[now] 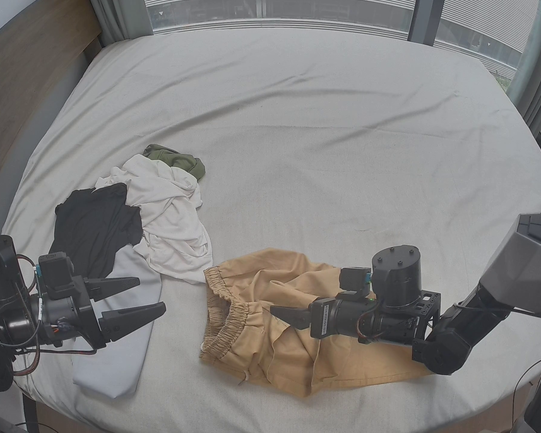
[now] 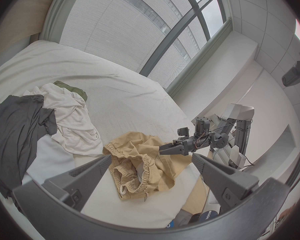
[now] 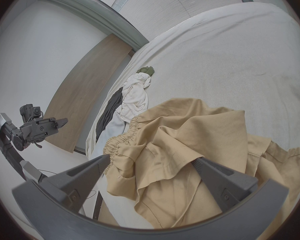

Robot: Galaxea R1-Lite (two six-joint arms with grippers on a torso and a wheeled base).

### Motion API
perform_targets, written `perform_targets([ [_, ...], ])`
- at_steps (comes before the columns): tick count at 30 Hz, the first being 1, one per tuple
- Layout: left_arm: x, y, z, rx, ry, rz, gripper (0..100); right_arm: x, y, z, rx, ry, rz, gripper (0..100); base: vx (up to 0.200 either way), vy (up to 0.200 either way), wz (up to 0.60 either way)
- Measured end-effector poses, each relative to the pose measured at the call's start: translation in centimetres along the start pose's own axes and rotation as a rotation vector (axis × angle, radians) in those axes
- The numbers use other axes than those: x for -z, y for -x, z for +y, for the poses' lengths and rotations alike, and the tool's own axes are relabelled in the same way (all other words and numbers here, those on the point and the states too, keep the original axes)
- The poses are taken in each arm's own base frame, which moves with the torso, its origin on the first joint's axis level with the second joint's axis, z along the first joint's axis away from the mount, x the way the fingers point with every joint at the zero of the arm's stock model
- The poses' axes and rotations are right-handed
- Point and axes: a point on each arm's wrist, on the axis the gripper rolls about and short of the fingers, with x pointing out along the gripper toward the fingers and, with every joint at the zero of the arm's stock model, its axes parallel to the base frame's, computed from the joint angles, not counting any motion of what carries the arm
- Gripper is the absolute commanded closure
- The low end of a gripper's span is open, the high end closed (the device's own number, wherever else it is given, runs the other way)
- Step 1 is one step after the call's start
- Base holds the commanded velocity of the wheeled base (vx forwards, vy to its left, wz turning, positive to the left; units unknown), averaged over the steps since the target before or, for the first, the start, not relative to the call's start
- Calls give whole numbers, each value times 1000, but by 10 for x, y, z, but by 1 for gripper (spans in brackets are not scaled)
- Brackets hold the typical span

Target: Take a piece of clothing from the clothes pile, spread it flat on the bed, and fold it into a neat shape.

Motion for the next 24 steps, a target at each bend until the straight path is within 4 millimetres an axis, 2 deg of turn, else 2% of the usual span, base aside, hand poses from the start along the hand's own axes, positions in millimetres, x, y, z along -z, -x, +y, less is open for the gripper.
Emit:
perform_targets([
  [15, -1, 0, -1, 7, -5, -2, 0, 2, -12, -5, 31, -27, -6, 100, 0, 0, 0],
  [20, -1, 0, -1, 6, -6, -4, 0, 2, -6, -6, 41, -43, -7, 100, 0, 0, 0],
  [24, -2, 0, -1, 6, -10, -10, 0, -8, 11, -8, 52, -52, -36, 100, 0, 0, 0],
])
